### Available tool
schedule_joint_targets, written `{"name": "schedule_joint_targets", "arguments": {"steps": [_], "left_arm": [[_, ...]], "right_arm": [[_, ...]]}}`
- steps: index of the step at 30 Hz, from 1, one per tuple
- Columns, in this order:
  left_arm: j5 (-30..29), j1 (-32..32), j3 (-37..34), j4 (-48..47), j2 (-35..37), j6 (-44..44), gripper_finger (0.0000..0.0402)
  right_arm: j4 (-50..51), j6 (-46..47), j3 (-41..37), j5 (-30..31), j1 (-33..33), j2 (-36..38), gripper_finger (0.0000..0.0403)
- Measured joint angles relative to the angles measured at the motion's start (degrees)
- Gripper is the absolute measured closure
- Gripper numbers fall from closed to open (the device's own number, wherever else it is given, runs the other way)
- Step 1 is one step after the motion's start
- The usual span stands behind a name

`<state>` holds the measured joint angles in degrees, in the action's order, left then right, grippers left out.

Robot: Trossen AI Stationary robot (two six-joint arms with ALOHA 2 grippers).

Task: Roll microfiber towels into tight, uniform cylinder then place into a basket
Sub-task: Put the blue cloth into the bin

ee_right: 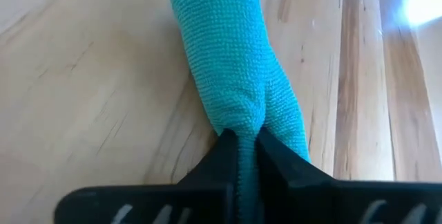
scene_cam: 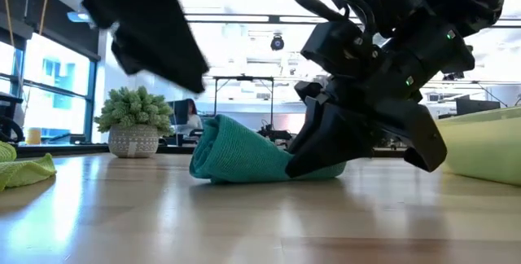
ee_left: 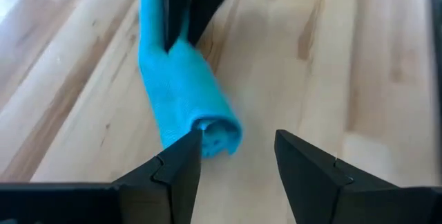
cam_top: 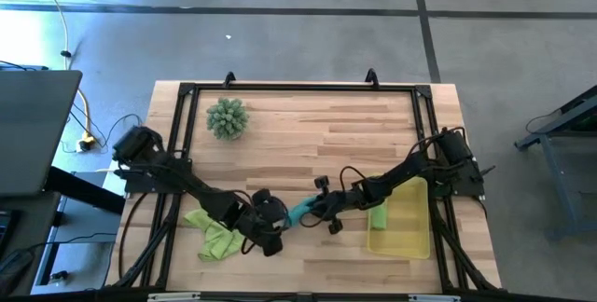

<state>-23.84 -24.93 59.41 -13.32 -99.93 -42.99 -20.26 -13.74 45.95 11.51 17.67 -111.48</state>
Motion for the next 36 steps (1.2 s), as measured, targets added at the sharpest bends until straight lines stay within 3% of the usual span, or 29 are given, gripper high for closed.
{"name": "schedule_joint_targets", "arguments": {"steps": [8,19,36], "left_arm": [[-4.9,0.0,0.2,-2.3,5.5,-1.9,0.0229],[-14.4,0.2,0.2,-9.3,6.5,-1.8,0.0229],[-16.9,0.2,0.2,-16.0,6.4,-2.4,0.0229]], "right_arm": [[6.5,8.2,2.5,2.0,0.0,0.7,0.0399],[35.4,25.6,11.4,8.9,-0.1,5.9,0.0402],[82.8,60.1,28.3,18.2,2.8,12.3,0.0403]]}}
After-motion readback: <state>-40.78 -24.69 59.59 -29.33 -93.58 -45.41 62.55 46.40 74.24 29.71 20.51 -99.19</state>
